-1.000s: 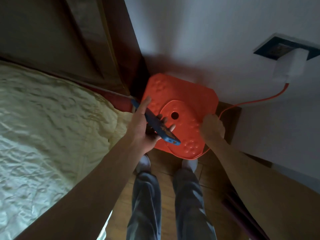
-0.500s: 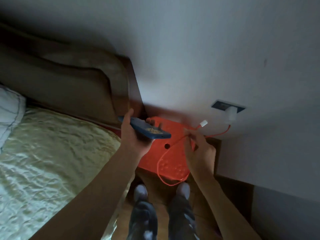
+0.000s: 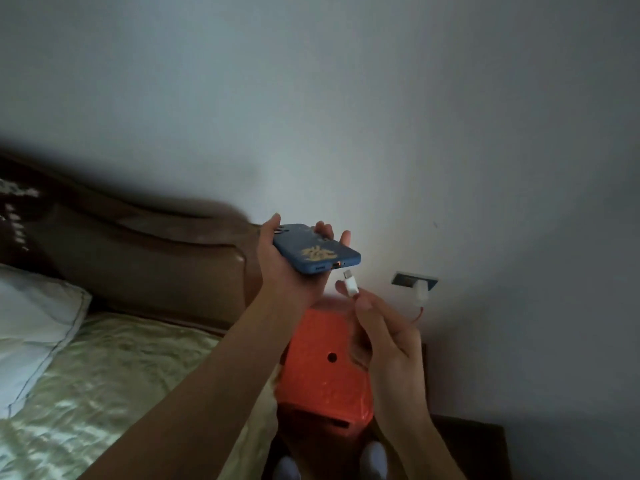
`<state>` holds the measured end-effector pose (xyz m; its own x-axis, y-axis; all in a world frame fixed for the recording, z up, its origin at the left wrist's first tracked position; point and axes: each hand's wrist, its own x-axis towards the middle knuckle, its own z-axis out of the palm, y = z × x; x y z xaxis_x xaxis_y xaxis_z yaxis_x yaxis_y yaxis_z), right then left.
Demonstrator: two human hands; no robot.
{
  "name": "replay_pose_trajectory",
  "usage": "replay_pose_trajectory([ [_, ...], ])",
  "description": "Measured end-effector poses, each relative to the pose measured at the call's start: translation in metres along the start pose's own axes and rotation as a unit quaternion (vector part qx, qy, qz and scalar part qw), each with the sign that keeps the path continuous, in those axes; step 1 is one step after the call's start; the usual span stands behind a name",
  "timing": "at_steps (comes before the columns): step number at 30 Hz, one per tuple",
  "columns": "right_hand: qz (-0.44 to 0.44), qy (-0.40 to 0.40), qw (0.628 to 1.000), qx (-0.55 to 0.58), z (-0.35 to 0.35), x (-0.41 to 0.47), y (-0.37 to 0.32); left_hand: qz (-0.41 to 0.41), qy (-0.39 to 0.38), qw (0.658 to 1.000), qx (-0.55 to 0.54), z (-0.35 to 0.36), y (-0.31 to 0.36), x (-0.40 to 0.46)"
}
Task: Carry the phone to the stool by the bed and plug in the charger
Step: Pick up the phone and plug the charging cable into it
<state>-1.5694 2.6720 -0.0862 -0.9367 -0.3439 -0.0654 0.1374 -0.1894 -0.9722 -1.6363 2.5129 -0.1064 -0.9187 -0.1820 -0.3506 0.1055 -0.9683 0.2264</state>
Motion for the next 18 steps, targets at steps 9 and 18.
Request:
replay_pose_trajectory([
  [9,-0.004,0.046,0.996,0.072,0.038,-0.032,-0.032,-0.044,-0.104,0.992,0.051,0.043,-0.002,-0.041],
  [18,-0.06,0.114,0.99,0.052,0.042,-0.041,-0.044,-0.051,-0.164,0.983,0.062,0.058,0.0,-0.05],
])
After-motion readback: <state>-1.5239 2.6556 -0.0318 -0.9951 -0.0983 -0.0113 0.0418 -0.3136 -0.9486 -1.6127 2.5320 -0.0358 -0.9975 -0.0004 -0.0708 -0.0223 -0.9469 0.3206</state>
